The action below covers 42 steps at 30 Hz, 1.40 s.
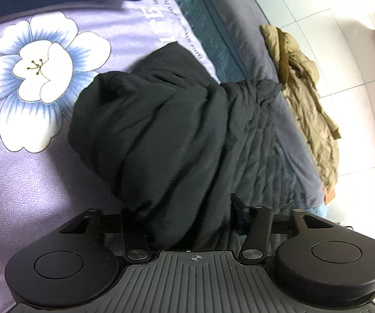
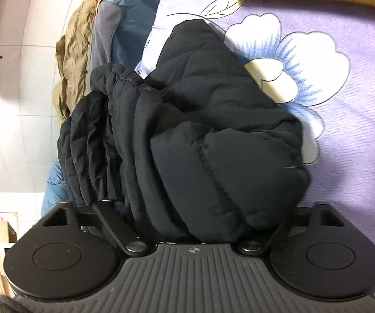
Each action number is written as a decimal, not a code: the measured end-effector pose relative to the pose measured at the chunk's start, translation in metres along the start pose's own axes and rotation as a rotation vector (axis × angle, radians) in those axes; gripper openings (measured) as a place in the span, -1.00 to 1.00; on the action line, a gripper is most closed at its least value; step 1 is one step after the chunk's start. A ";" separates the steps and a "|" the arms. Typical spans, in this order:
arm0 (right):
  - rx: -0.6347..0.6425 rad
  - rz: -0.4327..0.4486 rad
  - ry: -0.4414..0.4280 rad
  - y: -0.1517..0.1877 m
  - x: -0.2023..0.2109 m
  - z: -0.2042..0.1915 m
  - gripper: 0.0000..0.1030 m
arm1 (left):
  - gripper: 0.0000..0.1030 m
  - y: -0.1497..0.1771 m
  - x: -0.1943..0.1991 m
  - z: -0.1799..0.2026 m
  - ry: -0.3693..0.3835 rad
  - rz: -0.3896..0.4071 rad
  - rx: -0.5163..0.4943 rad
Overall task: Fold large clothes
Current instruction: 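Lift the jacket bundle with both grippers and carry it toward the white machine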
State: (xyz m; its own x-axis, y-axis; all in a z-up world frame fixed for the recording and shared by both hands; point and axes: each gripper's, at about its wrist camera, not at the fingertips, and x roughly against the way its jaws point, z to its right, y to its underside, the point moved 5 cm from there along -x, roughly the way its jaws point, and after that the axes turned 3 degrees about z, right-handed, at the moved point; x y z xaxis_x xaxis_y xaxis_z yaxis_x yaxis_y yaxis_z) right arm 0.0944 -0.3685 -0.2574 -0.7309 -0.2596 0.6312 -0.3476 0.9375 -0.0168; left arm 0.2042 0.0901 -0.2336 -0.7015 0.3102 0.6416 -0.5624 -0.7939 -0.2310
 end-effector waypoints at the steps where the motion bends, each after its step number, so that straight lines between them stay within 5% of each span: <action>1: -0.002 -0.004 0.000 -0.001 0.002 0.000 0.35 | 0.75 -0.001 0.002 0.002 0.008 0.002 -0.005; 5: 0.072 -0.010 0.010 0.001 0.012 -0.010 -0.12 | 0.43 -0.005 0.013 0.024 0.024 0.016 -0.098; 9: 0.168 -0.020 0.005 0.006 0.024 -0.027 -0.33 | 0.25 -0.014 0.027 0.058 0.076 0.041 -0.184; 16: 0.149 -0.039 -0.042 0.019 0.034 -0.045 -0.42 | 0.14 -0.047 0.060 0.128 0.201 0.093 -0.330; 25: 0.263 -0.186 -0.230 0.078 0.009 -0.133 -0.49 | 0.12 -0.134 0.181 0.160 0.251 0.344 -0.438; 29: 0.433 -0.298 -0.348 0.133 -0.023 -0.211 -0.50 | 0.11 -0.181 0.277 0.125 0.188 0.554 -0.421; 36: 0.794 -0.482 -0.627 0.283 -0.079 -0.373 -0.51 | 0.06 -0.186 0.423 -0.004 -0.120 0.946 -0.351; 39: 1.026 -0.545 -0.694 0.364 -0.102 -0.432 -0.51 | 0.07 -0.175 0.430 -0.086 -0.221 0.977 -0.177; 42: 1.218 -0.624 -0.636 0.443 -0.137 -0.447 -0.50 | 0.07 -0.157 0.399 -0.171 -0.286 0.888 0.057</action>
State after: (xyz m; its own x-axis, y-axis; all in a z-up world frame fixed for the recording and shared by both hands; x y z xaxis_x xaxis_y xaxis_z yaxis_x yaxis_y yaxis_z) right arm 0.3037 0.1860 -0.0048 -0.3010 -0.8858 0.3531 -0.7167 -0.0341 -0.6965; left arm -0.0624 0.4275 -0.0663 -0.7254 -0.5569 0.4046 0.1560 -0.7054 -0.6914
